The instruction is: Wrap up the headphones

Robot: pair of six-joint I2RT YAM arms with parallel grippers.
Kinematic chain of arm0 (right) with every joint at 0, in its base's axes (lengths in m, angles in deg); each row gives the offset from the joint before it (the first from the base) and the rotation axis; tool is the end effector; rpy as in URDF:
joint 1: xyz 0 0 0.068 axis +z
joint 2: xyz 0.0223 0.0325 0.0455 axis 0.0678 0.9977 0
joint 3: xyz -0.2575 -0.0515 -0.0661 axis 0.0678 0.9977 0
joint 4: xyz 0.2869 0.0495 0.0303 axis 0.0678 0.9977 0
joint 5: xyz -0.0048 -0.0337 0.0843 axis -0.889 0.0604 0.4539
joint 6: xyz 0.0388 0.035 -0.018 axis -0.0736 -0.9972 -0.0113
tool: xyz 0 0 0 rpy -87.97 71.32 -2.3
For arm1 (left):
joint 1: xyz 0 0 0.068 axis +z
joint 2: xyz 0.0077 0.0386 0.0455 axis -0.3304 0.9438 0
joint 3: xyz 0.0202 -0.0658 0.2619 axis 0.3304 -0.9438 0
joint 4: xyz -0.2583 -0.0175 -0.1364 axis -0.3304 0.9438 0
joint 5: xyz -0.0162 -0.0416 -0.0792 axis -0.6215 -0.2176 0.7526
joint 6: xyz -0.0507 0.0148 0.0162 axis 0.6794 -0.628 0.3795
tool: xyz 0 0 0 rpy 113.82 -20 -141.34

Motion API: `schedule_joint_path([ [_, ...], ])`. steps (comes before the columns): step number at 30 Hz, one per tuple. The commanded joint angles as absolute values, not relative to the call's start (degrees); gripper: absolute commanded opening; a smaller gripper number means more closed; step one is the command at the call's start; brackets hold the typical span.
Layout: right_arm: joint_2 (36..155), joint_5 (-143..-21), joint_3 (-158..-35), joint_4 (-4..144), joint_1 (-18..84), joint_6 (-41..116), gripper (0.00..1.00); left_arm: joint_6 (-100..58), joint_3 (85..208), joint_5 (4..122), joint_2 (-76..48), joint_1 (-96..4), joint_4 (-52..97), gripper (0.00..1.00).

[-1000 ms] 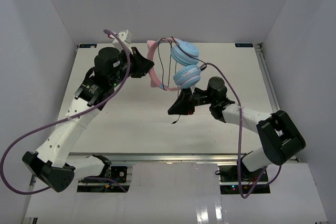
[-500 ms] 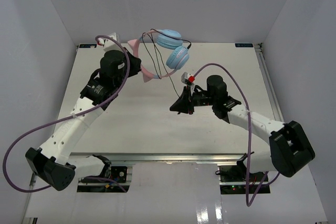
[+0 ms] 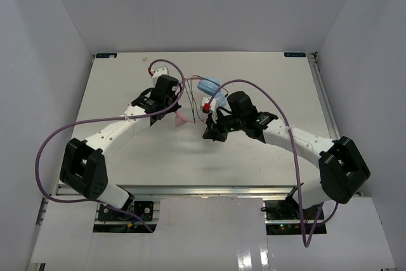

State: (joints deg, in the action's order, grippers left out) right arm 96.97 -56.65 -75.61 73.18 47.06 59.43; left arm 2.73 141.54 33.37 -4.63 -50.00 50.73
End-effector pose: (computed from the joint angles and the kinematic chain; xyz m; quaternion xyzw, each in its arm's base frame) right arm 0.2411 0.2540 0.2430 -0.5275 0.6648 0.3514 0.3953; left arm 0.3154 -0.1713 0.2738 -0.1110 0.8985 -0.0692 0.4191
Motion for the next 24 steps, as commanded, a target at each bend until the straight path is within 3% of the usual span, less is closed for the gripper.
schedule_joint_path([
  [1, 99.2, -55.3, -74.9, 71.7, 46.8, 58.9, 0.09, 3.4, 138.3, 37.5, -6.4, -51.4, 48.2, 0.0],
  [9, 107.2, -47.6, -77.2, 69.8, 45.5, 54.5, 0.13, 2.5, 135.2, 43.7, -3.2, -53.4, 49.8, 0.0],
  [18, 110.4, -40.6, -78.3, 66.6, 42.1, 49.6, 0.28, 1.9, 134.0, 46.9, 1.3, -54.3, 51.2, 0.0],
  [24, 111.4, -32.7, -76.4, 59.9, 40.3, 41.8, 0.24, 1.2, 133.9, 48.0, 4.1, -55.1, 51.2, 0.0],
])
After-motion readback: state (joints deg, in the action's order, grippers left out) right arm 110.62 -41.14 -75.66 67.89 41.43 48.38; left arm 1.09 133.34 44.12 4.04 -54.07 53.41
